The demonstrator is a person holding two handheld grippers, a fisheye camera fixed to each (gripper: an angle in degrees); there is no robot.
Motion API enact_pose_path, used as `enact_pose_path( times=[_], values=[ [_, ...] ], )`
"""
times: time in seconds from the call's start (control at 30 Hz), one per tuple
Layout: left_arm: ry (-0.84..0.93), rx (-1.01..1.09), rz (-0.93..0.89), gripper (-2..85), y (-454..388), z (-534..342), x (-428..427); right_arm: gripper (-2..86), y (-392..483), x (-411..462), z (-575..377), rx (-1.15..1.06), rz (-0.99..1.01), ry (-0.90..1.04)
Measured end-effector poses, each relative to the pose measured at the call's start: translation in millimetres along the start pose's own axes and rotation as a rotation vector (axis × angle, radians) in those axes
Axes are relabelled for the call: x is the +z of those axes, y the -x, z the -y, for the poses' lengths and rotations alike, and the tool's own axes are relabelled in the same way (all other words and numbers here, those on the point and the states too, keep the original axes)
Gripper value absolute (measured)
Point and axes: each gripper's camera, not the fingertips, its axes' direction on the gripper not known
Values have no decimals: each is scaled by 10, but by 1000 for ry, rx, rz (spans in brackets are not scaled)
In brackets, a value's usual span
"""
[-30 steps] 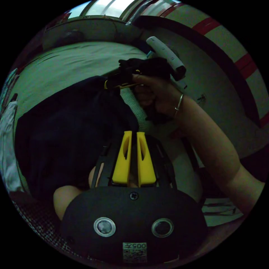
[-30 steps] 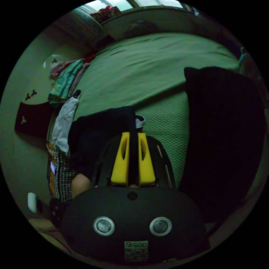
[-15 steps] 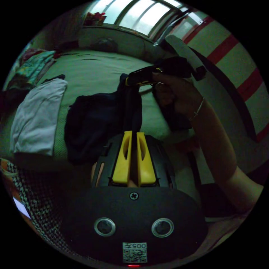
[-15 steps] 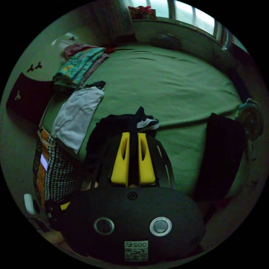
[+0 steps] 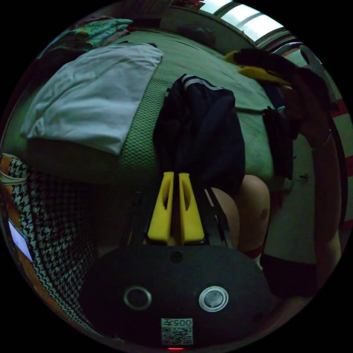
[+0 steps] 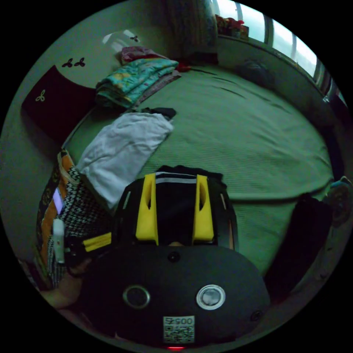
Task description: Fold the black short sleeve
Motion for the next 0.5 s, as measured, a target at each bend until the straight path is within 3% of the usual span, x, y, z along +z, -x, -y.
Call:
enact_pose_path(
  times=[0.27, 0.5],
  values=[
    [13, 43, 56, 38, 373, 90, 98, 158, -425, 423, -123, 151, 71, 40],
    [13, 35, 64, 39, 608, 146, 112, 135, -263, 905, -19, 84, 133, 104]
  ],
)
